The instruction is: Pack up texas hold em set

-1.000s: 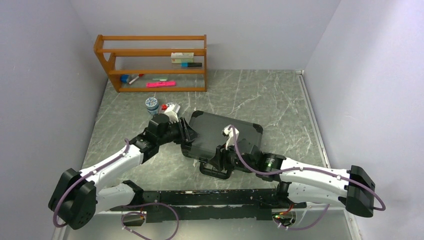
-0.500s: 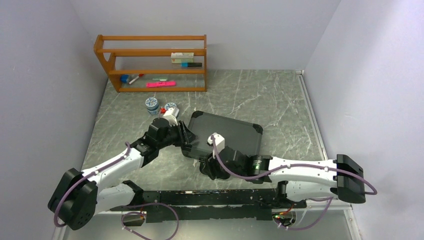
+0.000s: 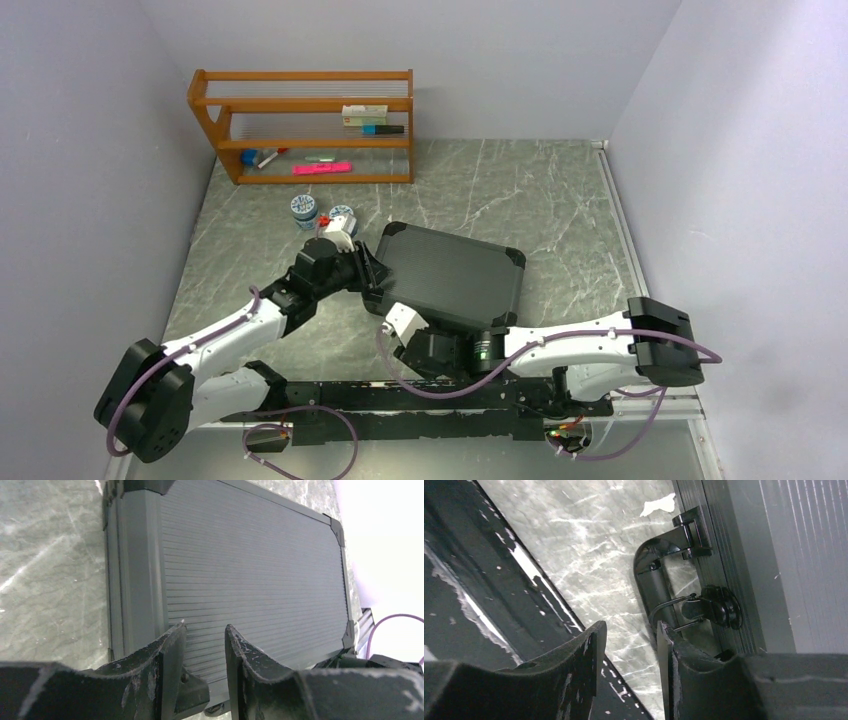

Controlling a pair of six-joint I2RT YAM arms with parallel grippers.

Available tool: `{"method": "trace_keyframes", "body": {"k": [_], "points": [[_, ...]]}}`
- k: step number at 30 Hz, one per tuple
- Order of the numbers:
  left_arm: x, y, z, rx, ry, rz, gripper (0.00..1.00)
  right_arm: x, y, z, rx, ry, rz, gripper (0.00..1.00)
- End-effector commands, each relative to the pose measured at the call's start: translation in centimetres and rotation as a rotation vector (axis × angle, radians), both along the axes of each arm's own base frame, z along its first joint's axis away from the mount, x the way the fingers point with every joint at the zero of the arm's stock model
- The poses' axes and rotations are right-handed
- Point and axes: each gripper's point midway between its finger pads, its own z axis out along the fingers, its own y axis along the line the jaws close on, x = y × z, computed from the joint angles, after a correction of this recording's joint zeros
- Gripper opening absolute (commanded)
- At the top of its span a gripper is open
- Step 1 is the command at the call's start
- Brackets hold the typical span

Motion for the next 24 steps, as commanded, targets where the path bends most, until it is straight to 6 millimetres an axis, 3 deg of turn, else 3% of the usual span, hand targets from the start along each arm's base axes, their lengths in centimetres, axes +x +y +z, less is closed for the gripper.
{"method": "trace_keyframes", "body": {"k": [1, 5, 8, 14, 18, 24], "points": [[-3.6, 5.2, -8.8, 0.295, 0.230, 0.061, 0.43, 1.0, 0.1, 0.6, -0.067, -0.081, 0.011, 0.48], [-3.6, 4.6, -8.5, 0.285, 0.234, 0.028, 0.42, 1.7, -0.1, 0.5, -0.133, -0.108, -0.016, 0.51], [-3.9, 5.5, -9.7, 0.291, 0.247, 0.079, 0.41, 1.8, -0.2, -0.4, -0.148, -0.116, -0.012, 0.52], [-4.6, 5.7, -9.9, 0.275, 0.233, 0.067, 0.36, 2.2, -0.1, -1.1, -0.183, -0.141, -0.002, 0.52], [-4.1, 5.6, -8.7, 0.300, 0.213, 0.045, 0.36, 2.4, -0.3, -1.4, -0.219, -0.155, -0.010, 0.51], [-4.2, 5.7, -8.7, 0.298, 0.213, 0.053, 0.37, 2.5, -0.6, -3.0, -0.265, -0.160, -0.002, 0.51]]}}
